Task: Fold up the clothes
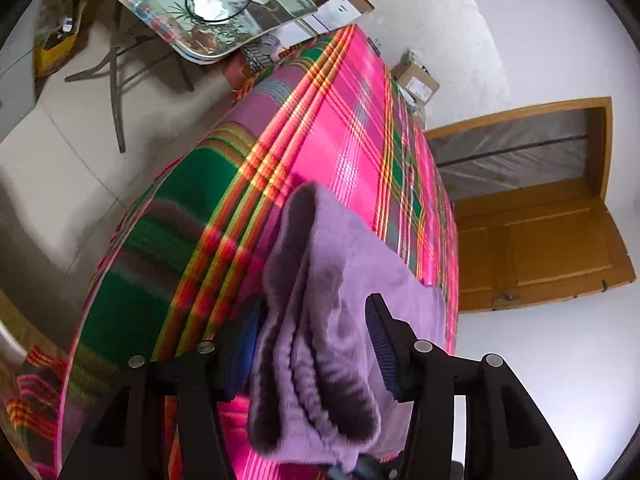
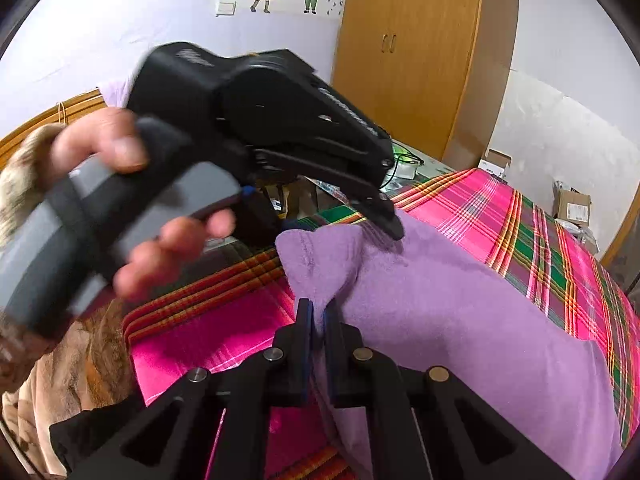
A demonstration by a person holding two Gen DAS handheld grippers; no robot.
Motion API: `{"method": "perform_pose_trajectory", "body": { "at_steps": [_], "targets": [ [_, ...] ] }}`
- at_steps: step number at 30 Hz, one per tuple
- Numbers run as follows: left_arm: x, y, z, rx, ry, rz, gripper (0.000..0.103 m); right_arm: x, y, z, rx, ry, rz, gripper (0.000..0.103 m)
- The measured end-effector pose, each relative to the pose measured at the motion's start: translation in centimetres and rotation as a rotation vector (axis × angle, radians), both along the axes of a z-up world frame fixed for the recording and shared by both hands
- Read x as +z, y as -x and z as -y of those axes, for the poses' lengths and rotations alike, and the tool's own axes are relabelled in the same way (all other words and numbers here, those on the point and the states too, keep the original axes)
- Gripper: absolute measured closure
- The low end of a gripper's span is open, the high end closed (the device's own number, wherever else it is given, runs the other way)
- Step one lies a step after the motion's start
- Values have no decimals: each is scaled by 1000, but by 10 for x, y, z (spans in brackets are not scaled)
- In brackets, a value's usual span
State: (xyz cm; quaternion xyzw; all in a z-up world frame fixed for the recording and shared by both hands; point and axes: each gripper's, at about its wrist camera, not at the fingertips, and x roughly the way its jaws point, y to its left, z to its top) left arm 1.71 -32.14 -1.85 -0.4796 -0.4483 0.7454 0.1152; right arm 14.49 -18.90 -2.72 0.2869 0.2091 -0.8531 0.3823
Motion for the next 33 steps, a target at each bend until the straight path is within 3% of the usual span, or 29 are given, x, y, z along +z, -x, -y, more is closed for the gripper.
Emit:
{"method": "perform_pose_trajectory", "body": {
  "at_steps": [6,14,17,21,25,33],
  "targets": [
    [0,8,-3,-18,15,-3,50,0,0,0,3,2,-4,97],
    [1,7,3,29,16,-24,81,1,5,0,-1,12,-11,98],
    [6,4,7,30,43,-52,85,4,4,-1,0,23,-9,98],
    [10,2,4,19,82,-74,85,5,-2,-5,-1,38,0,98],
    [8,-1,3,34,69,-63,85,6,-3,-8,-2,47,5,98],
    [42,-4,-17,19,100,-125,85,25,-12,-28,-22,102,-29,98]
  ]
}}
